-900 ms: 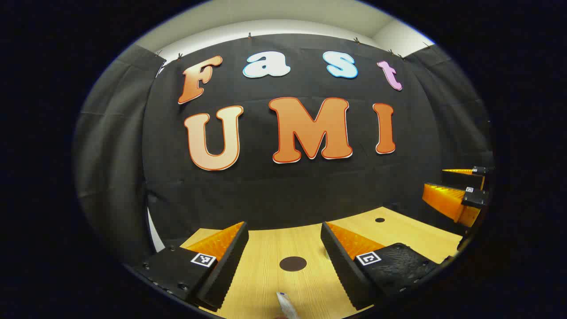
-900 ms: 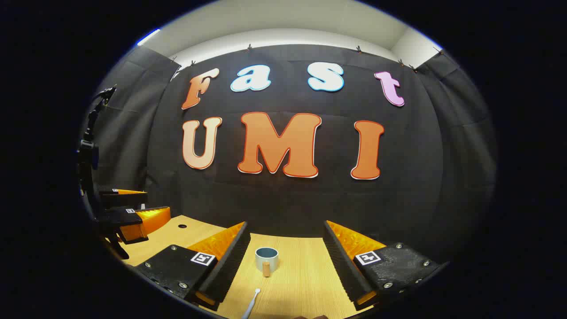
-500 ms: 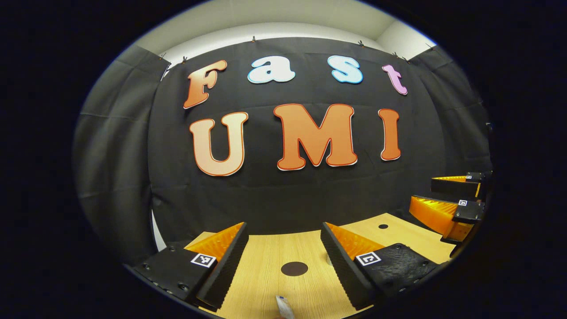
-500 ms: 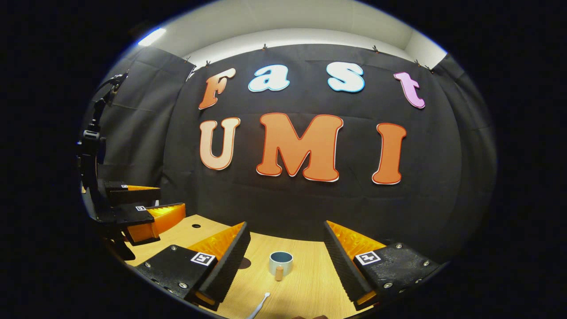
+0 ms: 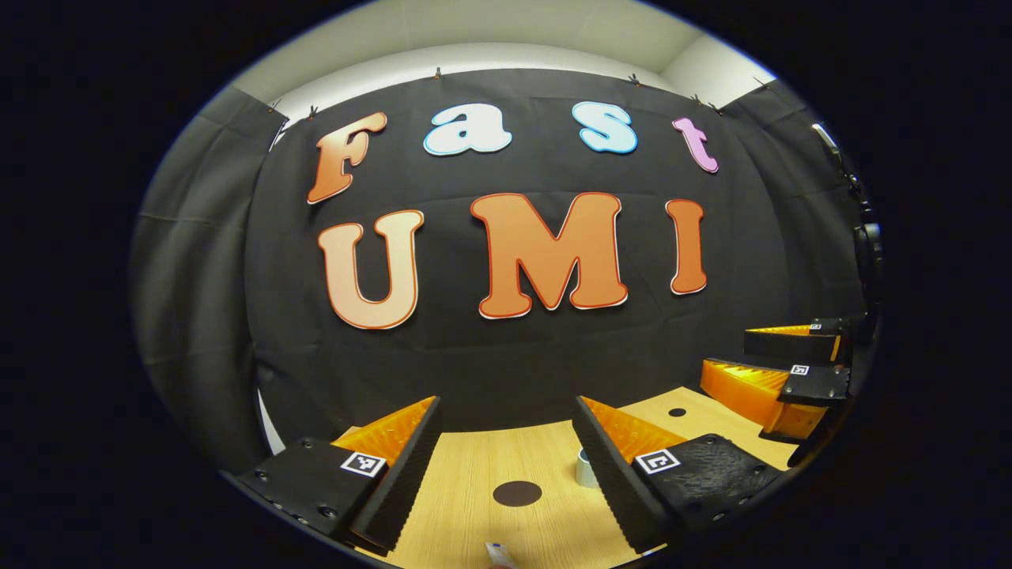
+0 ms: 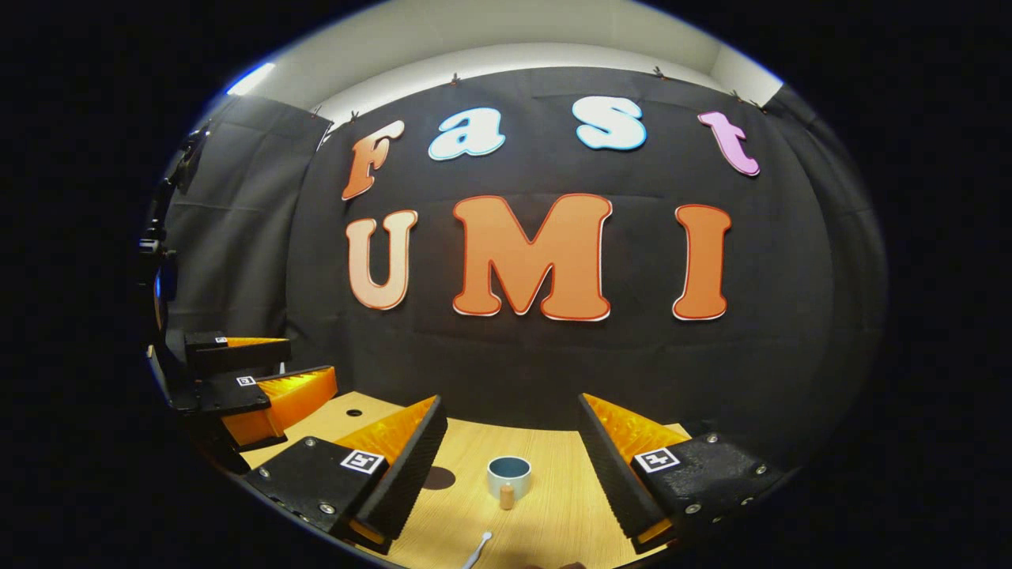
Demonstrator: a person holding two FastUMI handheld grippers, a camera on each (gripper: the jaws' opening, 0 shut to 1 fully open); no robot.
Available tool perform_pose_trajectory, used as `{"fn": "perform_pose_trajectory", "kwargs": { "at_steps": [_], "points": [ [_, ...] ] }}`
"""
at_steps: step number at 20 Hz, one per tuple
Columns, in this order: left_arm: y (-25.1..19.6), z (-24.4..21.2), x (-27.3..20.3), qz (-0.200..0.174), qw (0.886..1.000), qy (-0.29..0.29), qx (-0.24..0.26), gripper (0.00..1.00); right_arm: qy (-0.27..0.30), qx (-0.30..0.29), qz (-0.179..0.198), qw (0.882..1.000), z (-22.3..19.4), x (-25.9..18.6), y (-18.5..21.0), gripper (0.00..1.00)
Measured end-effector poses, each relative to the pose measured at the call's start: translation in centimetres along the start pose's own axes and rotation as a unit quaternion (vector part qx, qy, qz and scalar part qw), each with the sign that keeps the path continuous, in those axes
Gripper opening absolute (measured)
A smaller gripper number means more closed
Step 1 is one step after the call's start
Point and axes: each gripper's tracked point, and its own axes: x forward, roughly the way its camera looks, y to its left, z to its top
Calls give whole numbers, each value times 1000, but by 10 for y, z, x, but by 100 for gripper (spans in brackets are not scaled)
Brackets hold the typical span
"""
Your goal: Put the toothbrush and toothpaste on the desktop into the cup, then pick up the cup and place it on the coaster on the desktop.
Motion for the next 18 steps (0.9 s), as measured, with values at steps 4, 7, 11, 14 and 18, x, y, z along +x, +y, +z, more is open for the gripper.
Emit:
{"fn": "perform_pose_trajectory", "kwargs": {
  "at_steps": [4,7,11,14,18],
  "points": [
    [-18,-11,0,-22,999,18,-16,98,21,-7,-5,1000,-16,1,-7,99],
    [-20,-19,3,-23,999,38,-25,98,39,-3,-4,999,-26,2,-11,99],
    [-13,-16,4,-16,999,41,-27,100,56,-9,1,998,-34,5,-10,99],
    [-7,-24,4,-7,998,52,-34,99,66,-12,1,998,-40,6,-9,99],
    [-3,-38,0,-1,997,68,-33,99,91,-15,7,996,-54,12,-8,99]
  ]
}}
